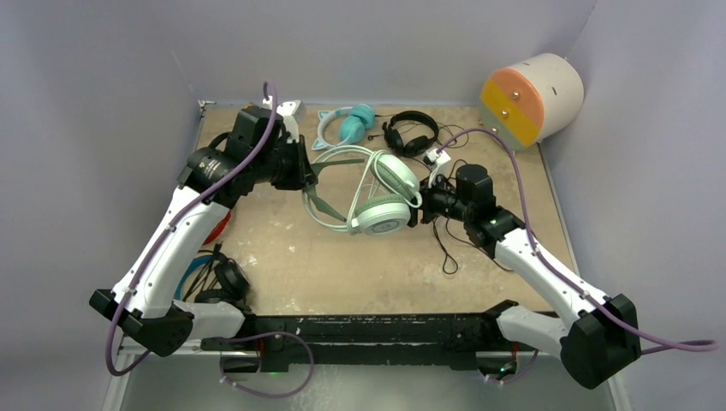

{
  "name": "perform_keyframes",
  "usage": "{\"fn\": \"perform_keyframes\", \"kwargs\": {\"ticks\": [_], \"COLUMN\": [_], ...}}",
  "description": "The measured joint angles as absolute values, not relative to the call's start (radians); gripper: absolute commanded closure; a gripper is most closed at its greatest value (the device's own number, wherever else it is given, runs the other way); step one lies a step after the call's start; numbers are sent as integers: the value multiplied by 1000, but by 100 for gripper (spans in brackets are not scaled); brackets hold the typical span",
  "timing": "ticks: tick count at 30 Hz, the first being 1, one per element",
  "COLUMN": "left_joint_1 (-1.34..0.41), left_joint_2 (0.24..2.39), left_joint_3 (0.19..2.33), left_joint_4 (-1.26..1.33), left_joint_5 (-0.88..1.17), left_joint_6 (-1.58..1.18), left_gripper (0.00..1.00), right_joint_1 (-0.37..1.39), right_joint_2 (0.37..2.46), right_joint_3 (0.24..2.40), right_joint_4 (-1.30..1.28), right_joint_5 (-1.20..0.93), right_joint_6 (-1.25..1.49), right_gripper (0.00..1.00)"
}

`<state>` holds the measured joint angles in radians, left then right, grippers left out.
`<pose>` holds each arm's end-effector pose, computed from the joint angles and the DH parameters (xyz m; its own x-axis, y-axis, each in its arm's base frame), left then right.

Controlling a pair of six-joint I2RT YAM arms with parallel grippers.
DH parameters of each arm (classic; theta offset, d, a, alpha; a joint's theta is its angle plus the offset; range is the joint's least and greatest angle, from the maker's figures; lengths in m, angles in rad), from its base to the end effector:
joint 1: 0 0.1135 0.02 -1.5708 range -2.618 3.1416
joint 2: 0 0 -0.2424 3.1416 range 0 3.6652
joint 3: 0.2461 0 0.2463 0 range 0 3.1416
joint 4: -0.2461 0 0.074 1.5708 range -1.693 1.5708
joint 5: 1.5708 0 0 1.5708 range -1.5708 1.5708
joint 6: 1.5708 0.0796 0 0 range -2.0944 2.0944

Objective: Wrap the headphones
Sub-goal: Wrap the headphones cable around the headphones.

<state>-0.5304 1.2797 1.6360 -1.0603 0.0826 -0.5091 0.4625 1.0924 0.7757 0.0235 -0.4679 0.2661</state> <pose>0.2298 -0.1424 0.3860 -0.7597 -0.1176 -0.6396 0.2155 0.8825 -0.4181 0.2462 0.1628 0.2694 -0.4559 0.0350 -0.8894 -0.6890 0.6187 0.3775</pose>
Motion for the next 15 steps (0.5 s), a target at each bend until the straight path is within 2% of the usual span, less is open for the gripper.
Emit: {"fn": "perform_keyframes", "kwargs": {"ticks": [4, 9, 10, 13, 15], "left_joint_1": [-530, -530, -530, -530, -530], "left_joint_2": [1280, 1280, 1280, 1280, 1280], "left_joint_3": [1636, 1636, 1636, 1636, 1636], "left_joint_4": [-1056, -1055, -1055, -1055, -1055], "left_joint_5": [90, 100, 101, 101, 100], "left_joint_6": [-513, -514, -514, -514, -514], "left_gripper": [100, 100, 100, 100, 100], "right_joint_1": [463, 463, 463, 463, 463], "right_joint_2": [1093, 1119, 1134, 1179, 1197], "right_joint_3": [776, 776, 776, 776, 776], "right_joint_4": [20, 44, 51, 60, 57], "right_joint_5": [-468, -467, -467, -468, -464], "right_joint_6": [264, 284, 292, 307, 316], "right_gripper": [25, 27, 31, 57, 70]}}
